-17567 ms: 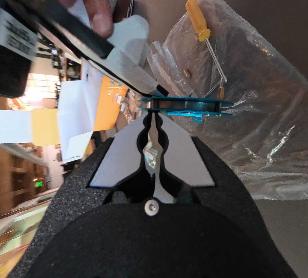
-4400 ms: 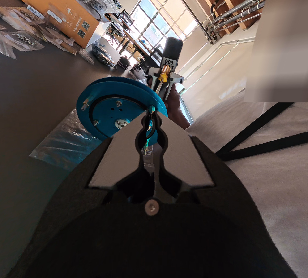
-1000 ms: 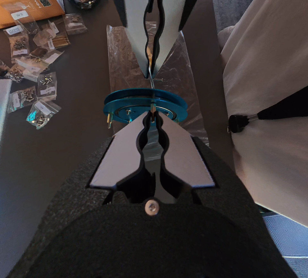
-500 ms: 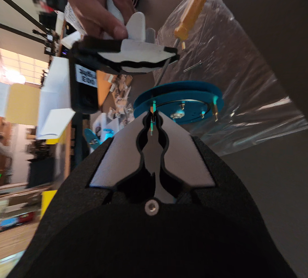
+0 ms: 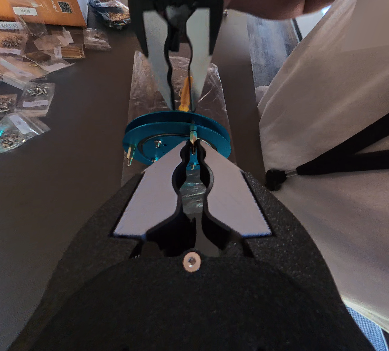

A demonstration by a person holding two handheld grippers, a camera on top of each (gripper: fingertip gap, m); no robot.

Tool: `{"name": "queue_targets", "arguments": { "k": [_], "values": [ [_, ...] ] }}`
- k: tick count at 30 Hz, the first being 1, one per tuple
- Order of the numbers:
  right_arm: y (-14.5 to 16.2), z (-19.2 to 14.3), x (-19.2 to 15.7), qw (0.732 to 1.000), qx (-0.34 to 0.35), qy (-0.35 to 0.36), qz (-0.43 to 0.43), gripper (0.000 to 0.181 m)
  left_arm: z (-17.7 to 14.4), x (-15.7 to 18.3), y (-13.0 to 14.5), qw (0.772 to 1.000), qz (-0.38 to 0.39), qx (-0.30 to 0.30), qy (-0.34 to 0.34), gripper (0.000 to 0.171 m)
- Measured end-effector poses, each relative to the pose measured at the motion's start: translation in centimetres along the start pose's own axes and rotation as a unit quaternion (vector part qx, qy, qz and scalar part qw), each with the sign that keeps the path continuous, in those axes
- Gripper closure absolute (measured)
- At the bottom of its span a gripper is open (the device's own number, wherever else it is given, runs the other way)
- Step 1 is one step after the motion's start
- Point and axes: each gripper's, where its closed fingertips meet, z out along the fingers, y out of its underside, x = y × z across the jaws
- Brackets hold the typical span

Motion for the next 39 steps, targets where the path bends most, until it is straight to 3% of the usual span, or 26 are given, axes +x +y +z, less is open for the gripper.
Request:
{"name": "queue_targets", "arguments": {
  "k": [2, 4, 6, 11, 26, 29, 32, 34, 35, 36, 37, 38, 39],
  "values": [
    [-4.5, -1.4, -1.9, 0.987, 0.159, -0.016, -0.023, 0.164, 0.0, 0.1, 0.0, 1.0, -0.009, 0.007, 0.005, 0.167],
    [-6.1, -1.7, -2.2, 0.97, 0.238, 0.011, -0.046, 0.163, 0.1, 0.2, 0.0, 1.0, -0.01, 0.012, 0.009, 0.167],
    [-6.1, -1.2, -1.8, 0.965, 0.251, 0.046, -0.067, 0.17, 0.1, 0.3, -0.1, 1.0, -0.018, 0.015, 0.019, 0.167],
    [-6.4, -0.4, -1.9, 0.958, 0.272, 0.052, -0.076, 0.173, 0.2, 0.4, -0.2, 0.997, -0.055, 0.019, 0.053, 0.167],
    [-5.4, 0.1, -1.9, 0.955, 0.265, 0.09, -0.096, 0.177, 0.6, 0.8, -0.3, 0.997, -0.055, 0.0, 0.061, 0.167],
    [-5.2, -0.1, -1.9, 0.959, 0.259, 0.089, -0.077, 0.178, 0.8, 0.7, -0.5, 0.999, -0.023, -0.006, 0.033, 0.167],
    [-5.1, -0.2, -1.9, 0.964, 0.257, 0.057, -0.023, 0.179, 0.9, 0.4, -0.5, 0.994, 0.091, -0.032, -0.046, 0.167],
    [-5.1, -0.4, -1.6, 0.965, 0.257, 0.04, 0.021, 0.18, 1.0, -0.2, -0.6, 0.969, 0.205, -0.053, -0.126, 0.168],
    [-5.0, -0.4, -1.5, 0.965, 0.257, 0.025, 0.042, 0.18, 1.0, -0.5, -0.7, 0.942, 0.281, -0.064, -0.169, 0.168],
    [-5.0, -0.4, -1.4, 0.963, 0.259, 0.008, 0.069, 0.18, 0.9, -0.8, -0.9, 0.899, 0.371, -0.076, -0.219, 0.168],
    [-5.0, -0.5, -1.3, 0.96, 0.262, -0.012, 0.102, 0.18, 0.8, -1.1, -1.0, 0.84, 0.463, -0.092, -0.268, 0.168],
    [-5.0, -0.5, -1.3, 0.955, 0.267, -0.032, 0.127, 0.181, 0.8, -1.2, -1.1, 0.802, 0.509, -0.103, -0.295, 0.167],
    [-5.0, -0.5, -1.5, 0.951, 0.273, -0.047, 0.139, 0.181, 0.8, -1.2, -1.1, 0.808, 0.5, -0.104, -0.296, 0.168]
  ]
}}
